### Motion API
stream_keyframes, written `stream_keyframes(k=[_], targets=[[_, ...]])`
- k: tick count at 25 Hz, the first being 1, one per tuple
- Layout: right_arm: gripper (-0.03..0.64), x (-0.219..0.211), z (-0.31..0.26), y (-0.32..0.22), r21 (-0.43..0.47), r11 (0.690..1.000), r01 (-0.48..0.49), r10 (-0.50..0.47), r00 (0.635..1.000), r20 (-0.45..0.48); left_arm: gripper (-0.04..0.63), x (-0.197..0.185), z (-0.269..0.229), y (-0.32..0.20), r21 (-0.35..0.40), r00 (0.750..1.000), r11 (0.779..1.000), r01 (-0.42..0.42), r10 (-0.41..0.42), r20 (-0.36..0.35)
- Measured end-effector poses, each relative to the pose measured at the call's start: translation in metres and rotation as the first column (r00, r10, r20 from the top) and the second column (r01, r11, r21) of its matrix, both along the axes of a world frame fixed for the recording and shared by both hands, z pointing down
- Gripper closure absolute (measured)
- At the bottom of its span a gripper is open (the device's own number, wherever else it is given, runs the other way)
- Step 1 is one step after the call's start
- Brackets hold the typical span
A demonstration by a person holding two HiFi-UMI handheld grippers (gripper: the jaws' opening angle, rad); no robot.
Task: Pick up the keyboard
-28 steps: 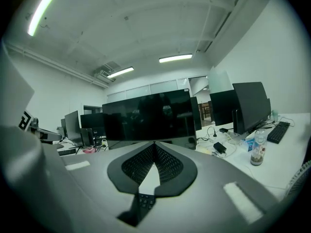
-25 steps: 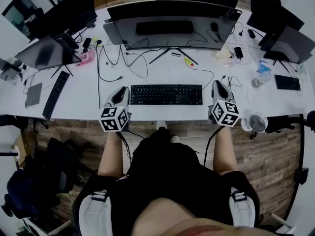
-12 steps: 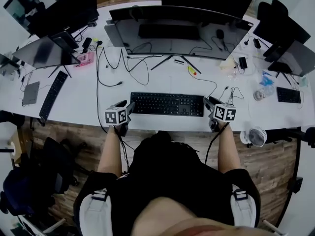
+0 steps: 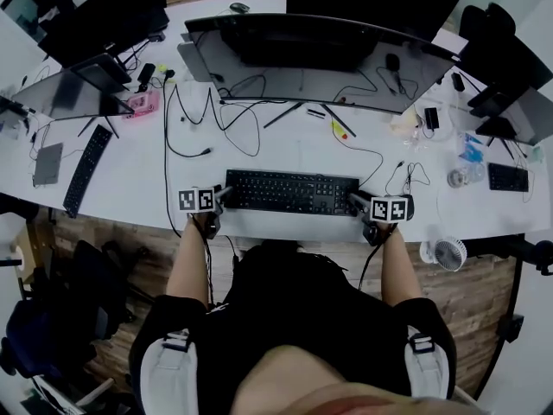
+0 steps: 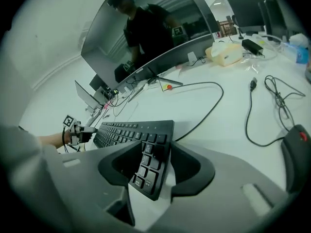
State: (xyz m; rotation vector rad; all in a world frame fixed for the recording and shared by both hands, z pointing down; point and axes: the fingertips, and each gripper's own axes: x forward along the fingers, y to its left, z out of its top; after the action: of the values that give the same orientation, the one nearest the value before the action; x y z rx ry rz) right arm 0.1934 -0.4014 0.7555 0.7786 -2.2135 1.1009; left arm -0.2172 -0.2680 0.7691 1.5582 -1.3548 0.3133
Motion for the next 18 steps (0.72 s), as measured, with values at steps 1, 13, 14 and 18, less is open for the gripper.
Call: stream_keyframes(k=[1, 13, 14, 18], targets=[[0.462, 0.000, 0.002, 0.000, -0.014, 1.000, 0.000, 0.000, 1.000, 0.006, 0.357, 0.004, 0.004, -0.003, -0.007, 1.000, 1.000, -0.018, 0.017, -0.026], [0.465, -0.006, 0.017, 0.001, -0.093, 0.995, 0.024, -0.024, 1.000, 0.000, 0.360, 0.017, 0.019, -0.007, -0.120, 0.986, 0.979, -0.164, 0.159, -0.052], [0.466, -0.006, 0.015, 0.000, -0.082, 0.996, 0.018, -0.018, 1.000, 0.005, 0.360, 0.016, 0.017, -0.006, -0.118, 0.986, 0.979, -0.164, 0.160, -0.041], [0.480, -0.005, -0.024, -0.014, 0.038, 0.999, 0.002, -0.004, 0.999, 0.054, 0.364, 0.015, -0.013, -0.016, -0.003, 0.990, 0.990, -0.141, 0.141, 0.014]])
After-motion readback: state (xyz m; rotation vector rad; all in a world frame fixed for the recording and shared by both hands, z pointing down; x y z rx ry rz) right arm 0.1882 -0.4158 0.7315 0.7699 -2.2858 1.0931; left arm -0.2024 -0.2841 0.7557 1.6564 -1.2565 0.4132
